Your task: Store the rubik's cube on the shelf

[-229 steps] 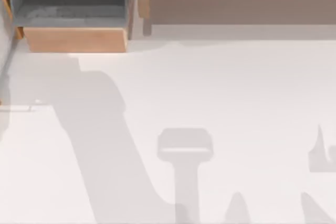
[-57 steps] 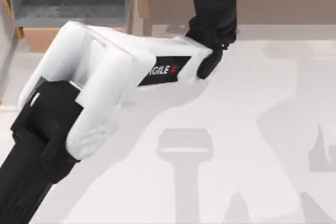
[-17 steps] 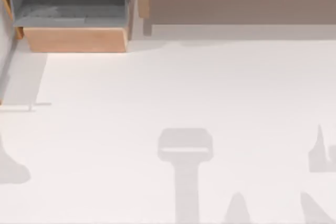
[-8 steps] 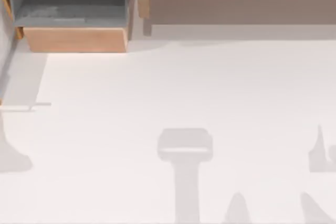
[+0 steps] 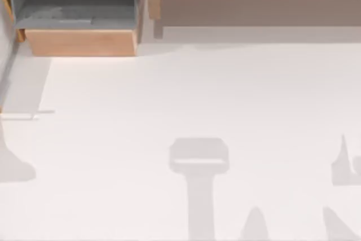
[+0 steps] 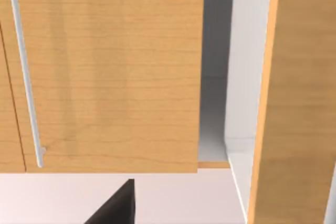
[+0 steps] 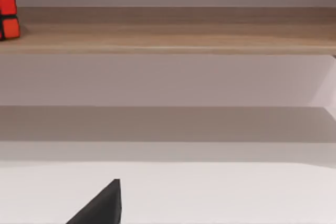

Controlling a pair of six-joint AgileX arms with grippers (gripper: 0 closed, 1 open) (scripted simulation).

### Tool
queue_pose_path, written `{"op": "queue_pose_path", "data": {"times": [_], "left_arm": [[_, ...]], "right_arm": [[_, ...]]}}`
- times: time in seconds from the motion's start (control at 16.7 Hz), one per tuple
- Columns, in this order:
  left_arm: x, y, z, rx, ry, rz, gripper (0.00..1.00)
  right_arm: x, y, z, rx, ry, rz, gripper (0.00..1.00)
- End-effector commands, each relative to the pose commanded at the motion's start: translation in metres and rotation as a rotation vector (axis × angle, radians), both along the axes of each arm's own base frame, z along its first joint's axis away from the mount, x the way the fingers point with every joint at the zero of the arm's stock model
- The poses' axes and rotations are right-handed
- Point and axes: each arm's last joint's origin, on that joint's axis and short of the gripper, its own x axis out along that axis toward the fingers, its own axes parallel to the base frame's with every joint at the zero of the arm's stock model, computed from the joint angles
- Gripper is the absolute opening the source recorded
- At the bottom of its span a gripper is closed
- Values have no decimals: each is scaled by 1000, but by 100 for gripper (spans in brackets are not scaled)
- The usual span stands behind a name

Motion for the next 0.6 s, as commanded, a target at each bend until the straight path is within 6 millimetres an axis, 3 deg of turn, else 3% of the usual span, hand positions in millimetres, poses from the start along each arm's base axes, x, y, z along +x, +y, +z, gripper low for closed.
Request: {"op": "queue_pose_path", "data": {"times": [0.6], "left_arm": [[0, 0, 0, 0, 0, 0, 2]], "right_arm": [[0, 0, 0, 0, 0, 0, 100]]}}
